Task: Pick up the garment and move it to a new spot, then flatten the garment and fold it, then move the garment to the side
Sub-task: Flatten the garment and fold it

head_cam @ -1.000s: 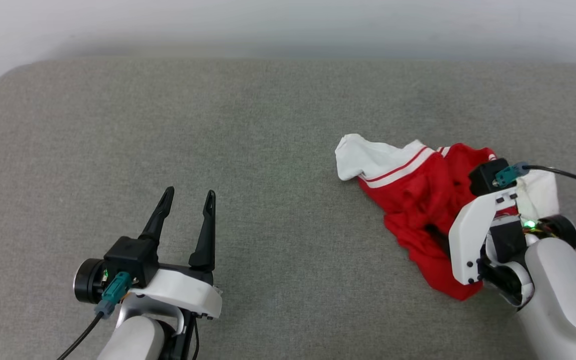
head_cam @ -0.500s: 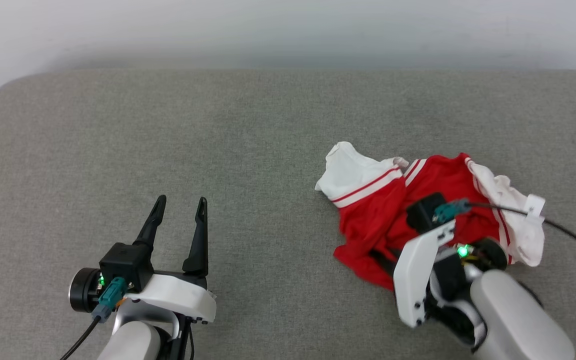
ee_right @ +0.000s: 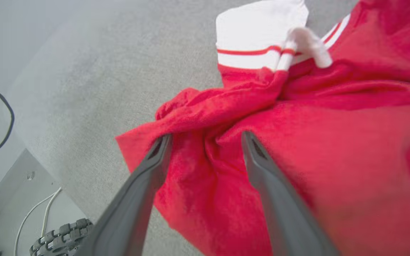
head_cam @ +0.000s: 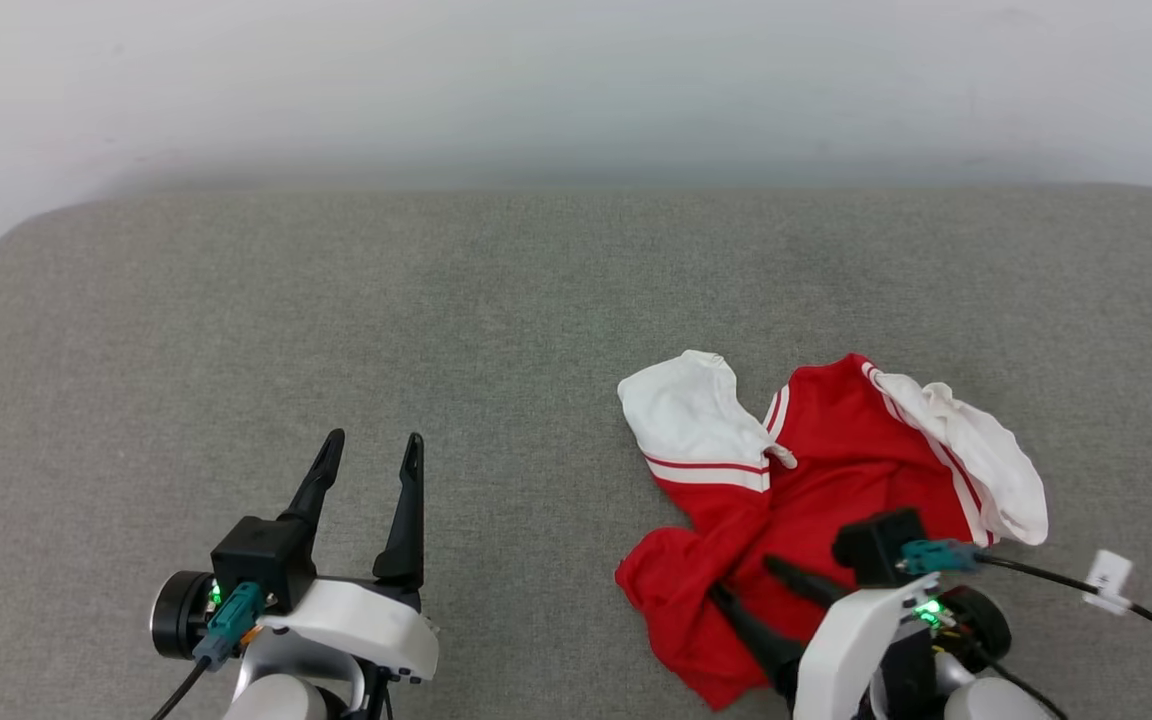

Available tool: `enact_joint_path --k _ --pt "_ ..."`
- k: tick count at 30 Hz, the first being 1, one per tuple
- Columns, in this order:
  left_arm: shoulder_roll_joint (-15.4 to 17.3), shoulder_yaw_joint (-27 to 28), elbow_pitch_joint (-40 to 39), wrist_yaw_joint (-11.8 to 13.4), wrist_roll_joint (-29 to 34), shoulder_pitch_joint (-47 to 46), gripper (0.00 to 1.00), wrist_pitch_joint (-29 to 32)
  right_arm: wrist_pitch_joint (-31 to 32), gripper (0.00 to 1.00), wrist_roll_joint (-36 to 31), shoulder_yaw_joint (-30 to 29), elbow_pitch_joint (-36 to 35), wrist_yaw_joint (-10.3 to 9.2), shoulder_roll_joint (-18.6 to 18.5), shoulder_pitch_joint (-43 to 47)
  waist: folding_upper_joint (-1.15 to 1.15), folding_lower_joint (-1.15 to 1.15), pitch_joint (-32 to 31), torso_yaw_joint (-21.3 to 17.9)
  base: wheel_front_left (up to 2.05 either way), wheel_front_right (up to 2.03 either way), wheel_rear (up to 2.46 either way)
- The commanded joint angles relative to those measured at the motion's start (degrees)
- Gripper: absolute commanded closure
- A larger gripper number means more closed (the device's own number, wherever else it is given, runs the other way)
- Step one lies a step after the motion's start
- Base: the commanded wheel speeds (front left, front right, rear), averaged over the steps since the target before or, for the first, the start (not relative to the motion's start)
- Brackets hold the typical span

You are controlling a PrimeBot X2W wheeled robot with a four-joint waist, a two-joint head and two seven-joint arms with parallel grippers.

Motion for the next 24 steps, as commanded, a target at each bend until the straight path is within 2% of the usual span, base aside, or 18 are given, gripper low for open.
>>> enact_joint_path --k 1,7,13,18,24 --pt "0.3 0.1 0.0 0.1 -0.3 0.8 0.0 0.1 -2.9 0.0 -1.0 -1.1 -1.5 -0.02 0.5 1.4 0.0 0.0 -0.7 -0.3 0.0 0.0 0.0" --pt "1.1 0.2 -0.3 0.6 -0.5 2.1 0.0 0.6 -11.8 0.0 -4.8 -6.6 -6.4 -0.02 1.7 3.9 0.0 0.0 -2.7 -1.0 0.0 0.0 0.0" --pt "1.6 0.4 -0.8 1.2 -0.8 3.1 0.0 1.1 -18.3 0.0 -10.0 -17.0 -8.4 -0.02 4.0 5.3 0.0 0.0 -4.0 -1.7 0.0 0.0 0.0" --pt "2.3 0.5 -1.7 1.9 -0.5 3.5 0.0 1.7 -20.0 0.0 -13.6 -24.2 -9.7 -0.02 5.7 6.0 0.0 0.0 -4.5 -2.5 0.0 0.0 0.0" --pt "3.4 0.3 -2.5 1.4 -0.1 0.3 0.0 3.1 -19.5 0.0 -15.9 -27.3 -12.5 -0.02 7.0 5.1 0.0 0.0 -2.5 -3.9 0.0 0.0 0.0"
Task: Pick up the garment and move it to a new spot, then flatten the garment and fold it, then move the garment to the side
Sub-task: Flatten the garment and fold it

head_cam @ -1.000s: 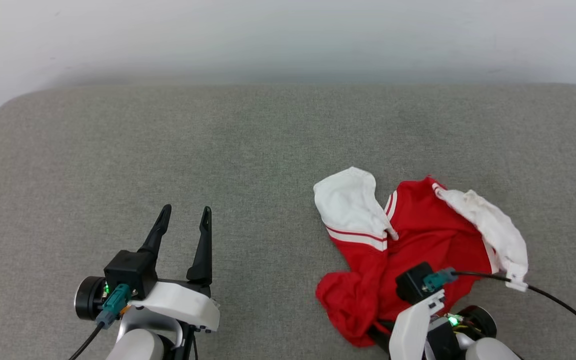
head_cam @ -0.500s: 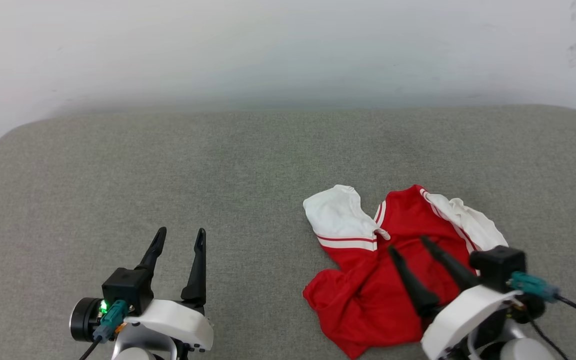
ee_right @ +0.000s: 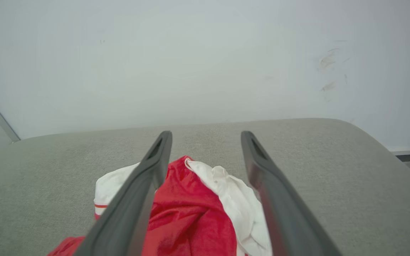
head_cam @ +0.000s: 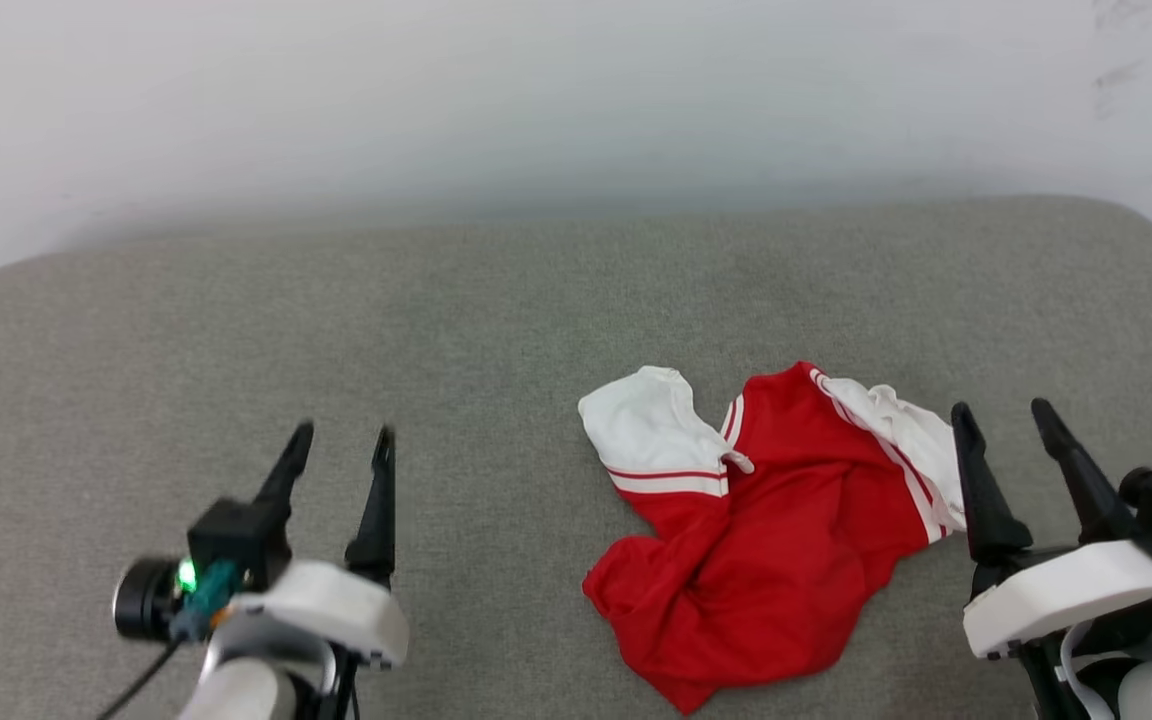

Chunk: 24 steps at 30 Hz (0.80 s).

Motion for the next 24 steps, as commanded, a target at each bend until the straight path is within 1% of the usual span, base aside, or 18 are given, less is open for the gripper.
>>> enact_joint_path --k 1,4,7,11,15,17,20,24 --pt "0.2 -0.2 -0.5 -0.5 0.7 -2.2 0.0 0.4 0.2 0.0 -0.2 -0.3 -0.7 -0.02 0.5 -0.5 0.0 0.0 1.5 -0.8 0.0 0.0 0.0" --pt "0.3 -1.2 -0.2 -2.0 0.9 -7.5 0.0 3.1 0.7 0.0 -1.0 -0.8 -2.8 -0.02 0.9 -1.6 0.0 0.0 4.5 -1.8 0.0 0.0 0.0" --pt "0.2 -2.5 0.9 -4.4 0.7 -14.2 0.0 6.7 1.0 0.0 -1.3 -0.7 -4.8 -0.02 1.3 -2.8 0.0 0.0 8.1 -3.1 0.0 0.0 0.0" --pt "-0.3 -5.3 3.9 -8.7 0.0 -23.0 0.0 13.7 1.2 0.0 -1.2 -0.4 -6.6 -0.02 1.6 -4.7 0.0 0.0 12.4 -4.9 0.0 0.0 0.0" --pt "-0.5 -8.8 8.8 -13.6 -1.2 -30.3 0.0 22.6 1.5 0.0 -1.1 0.3 -7.2 -0.02 1.9 -6.1 0.0 0.0 15.9 -6.4 0.0 0.0 0.0" --pt "-0.6 -10.6 11.5 -15.3 -1.7 -33.3 0.0 26.7 1.6 0.0 -1.0 0.5 -7.1 -0.02 1.9 -6.5 0.0 0.0 17.1 -7.2 0.0 0.0 0.0" --pt "-1.0 -13.4 15.5 -16.9 -3.6 -36.8 0.0 33.4 1.4 0.0 -0.8 0.6 -7.0 -0.01 1.9 -6.9 0.0 0.0 18.7 -7.8 0.0 0.0 0.0" --pt "-0.8 -17.1 20.3 -17.8 -6.5 -40.5 0.0 41.6 0.8 0.0 0.5 1.2 -6.4 -0.02 1.9 -7.2 0.0 0.0 20.5 -8.6 0.0 0.0 0.0"
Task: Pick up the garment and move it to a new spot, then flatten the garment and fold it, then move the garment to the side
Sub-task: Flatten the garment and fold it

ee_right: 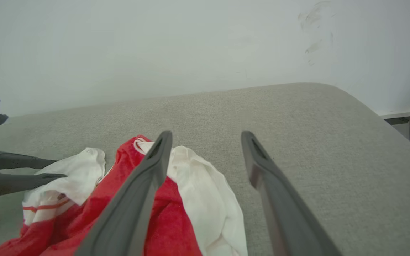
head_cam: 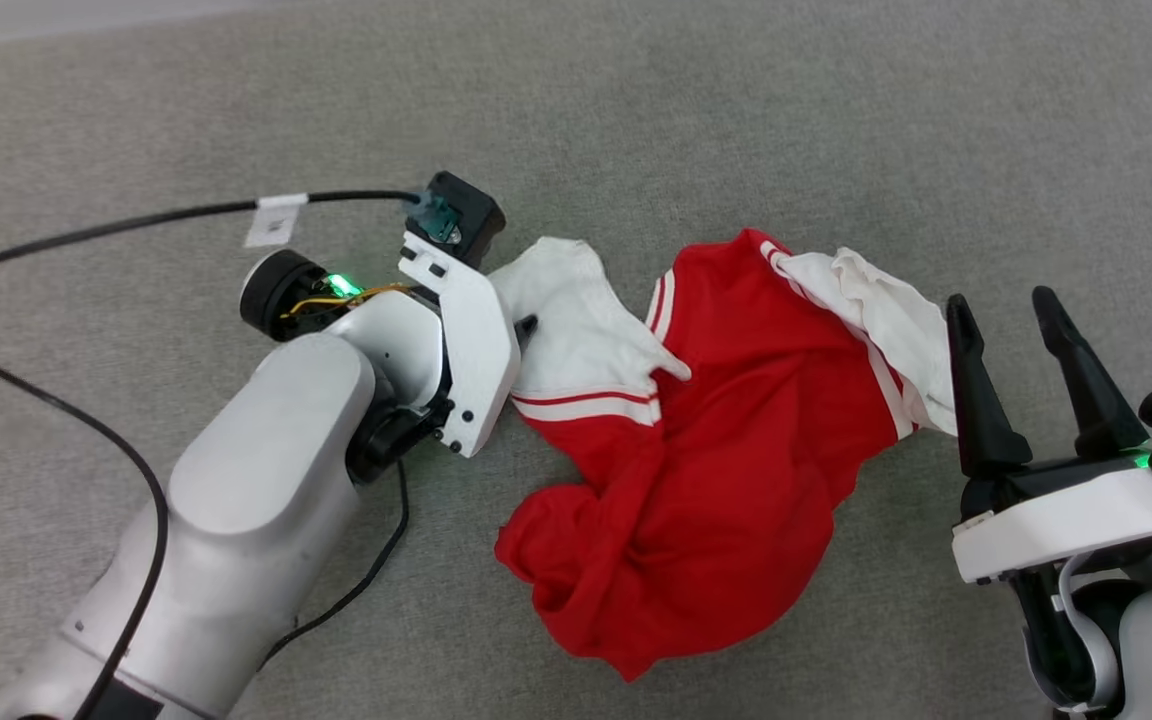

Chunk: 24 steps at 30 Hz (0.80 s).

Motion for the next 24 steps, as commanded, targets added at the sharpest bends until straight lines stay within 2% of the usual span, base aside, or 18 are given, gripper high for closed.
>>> enact_joint_path --k 1,5,6,7,8,10,16,21,24 --pt "0.5 -1.1 1.0 -0.2 -0.6 -1.1 0.0 2.0 -0.4 0.0 0.8 0.3 0.3 -0.02 0.2 -0.8 0.0 -0.01 1.1 -0.9 0.0 0.0 0.0" --pt "1.4 -6.0 5.5 -0.3 -3.3 -1.7 0.0 10.8 -1.1 0.0 1.3 0.8 1.0 -0.02 0.2 -1.0 0.0 -0.01 1.6 -1.3 0.0 0.0 0.0" --pt "1.6 -7.1 6.1 -0.3 -4.1 -1.6 0.35 12.6 -1.2 0.0 1.4 0.9 1.1 -0.02 0.2 -1.1 0.0 -0.01 1.6 -1.4 0.0 0.0 0.0" --pt "1.7 -8.1 6.4 -0.4 -5.0 -1.6 0.64 13.8 -1.3 0.0 1.4 0.9 1.3 -0.02 0.2 -1.1 0.0 -0.01 1.5 -1.5 0.0 0.0 0.0" --pt "1.9 -8.9 6.1 -0.4 -5.4 -1.8 1.0 13.8 -1.3 0.0 1.4 1.0 1.4 -0.02 0.2 -1.1 0.0 -0.01 1.4 -1.5 0.0 0.0 0.0" --pt "2.1 -9.1 5.3 -0.4 -5.8 -2.5 1.0 11.1 -1.4 0.0 1.5 0.8 1.7 -0.02 0.2 -1.0 0.0 -0.01 1.0 -1.4 0.0 0.0 0.0" --pt "2.7 -6.1 1.8 1.5 -2.9 -2.9 1.0 -4.6 -0.7 0.0 1.1 -0.4 1.9 -0.02 0.2 0.1 0.0 -0.01 -1.9 0.9 0.0 0.0 0.0" --pt "5.4 -2.9 -4.8 5.8 -2.6 3.5 1.0 -13.8 0.7 0.0 0.9 -1.5 1.6 -0.02 0.2 1.8 0.0 -0.01 -5.9 3.9 0.0 0.0 0.0" --pt "8.1 -0.8 -10.1 9.3 -3.8 10.3 1.0 -16.8 1.8 0.0 0.5 -2.0 1.2 -0.02 0.2 3.0 0.0 -0.01 -7.9 5.4 0.0 0.0 0.0"
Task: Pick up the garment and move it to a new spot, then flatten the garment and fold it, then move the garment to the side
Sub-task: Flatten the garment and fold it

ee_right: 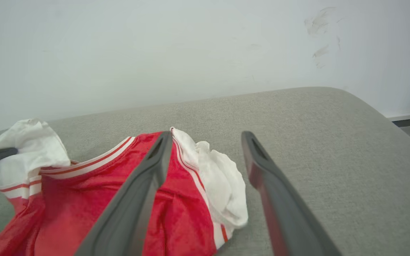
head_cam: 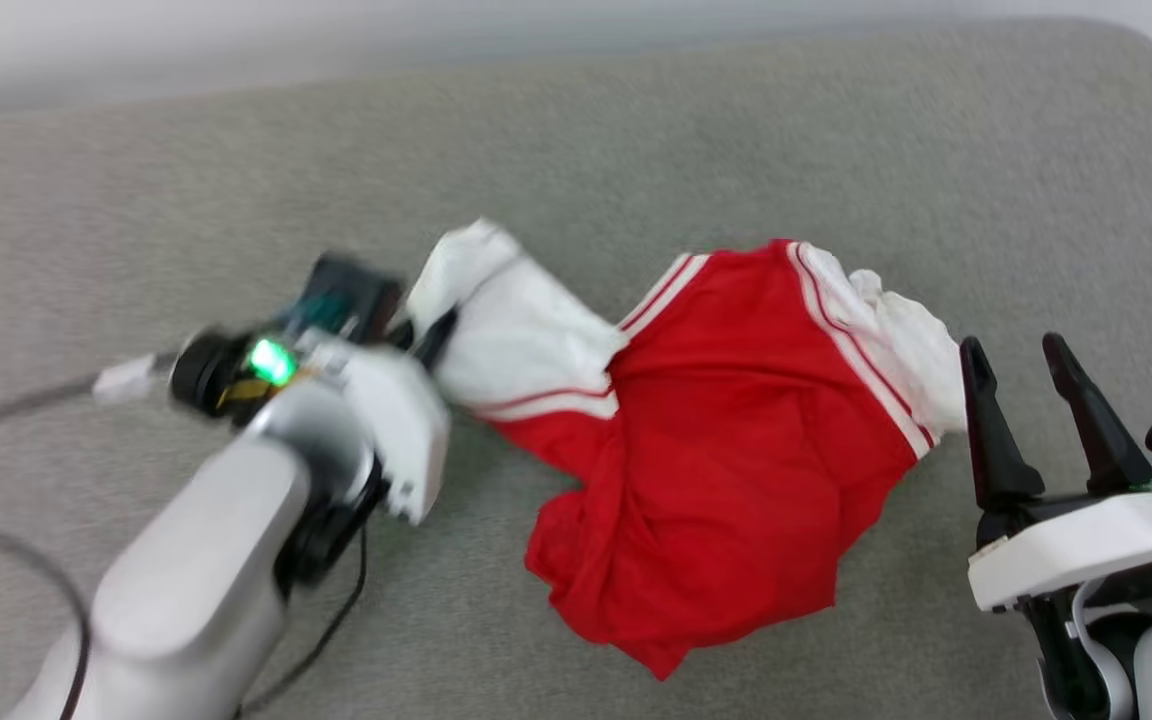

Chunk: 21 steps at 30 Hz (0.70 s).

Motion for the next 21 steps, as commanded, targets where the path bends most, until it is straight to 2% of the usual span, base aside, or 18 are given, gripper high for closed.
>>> enact_joint_path --k 1,7,10,13,14,15,16,21 --pt "1.3 0.9 -2.1 1.7 -0.8 4.1 1.0 -1.1 0.6 0.0 -0.6 -0.2 -0.4 -0.02 0.1 1.0 0.0 0.0 -2.8 2.3 0.0 0.0 0.0" --pt "4.2 6.0 -8.5 9.8 -6.9 21.8 1.0 -4.6 2.2 0.0 -0.4 -1.2 -1.6 -0.02 0.1 3.3 0.0 0.0 -5.6 4.4 0.0 0.0 0.0" --pt "3.5 7.4 -8.2 11.4 -10.8 29.5 1.0 -5.7 2.8 0.0 0.0 -1.6 -2.0 -0.02 0.1 4.2 0.0 0.0 -6.4 5.0 0.0 0.0 0.0" --pt "2.2 7.7 -6.0 11.3 -13.8 34.4 0.98 -6.3 3.3 0.0 0.0 -1.9 -2.5 -0.02 0.1 5.1 0.0 0.0 -6.9 5.4 0.0 0.0 0.0" --pt "1.6 7.6 -5.0 10.9 -14.7 35.3 0.74 -6.4 3.5 0.0 0.1 -2.1 -2.6 -0.02 0.1 5.3 0.0 0.0 -7.2 5.6 0.0 0.0 0.0" --pt "1.1 7.4 -4.0 10.5 -15.3 36.2 0.56 -6.3 3.7 0.0 0.1 -2.1 -2.6 -0.02 0.1 5.7 0.0 0.0 -7.5 5.7 0.0 0.0 0.0" --pt "-0.2 8.3 -2.6 10.2 -14.8 35.5 0.0 -9.8 4.1 0.0 0.3 -2.0 -2.5 -0.02 0.1 6.4 0.0 0.0 -8.5 5.7 0.0 0.0 0.0" --pt "-0.3 10.4 -3.7 12.0 -10.1 32.8 0.0 -19.9 5.1 0.0 0.2 -2.0 -2.3 -0.02 0.1 7.6 0.0 0.0 -11.2 5.3 0.0 0.0 0.0"
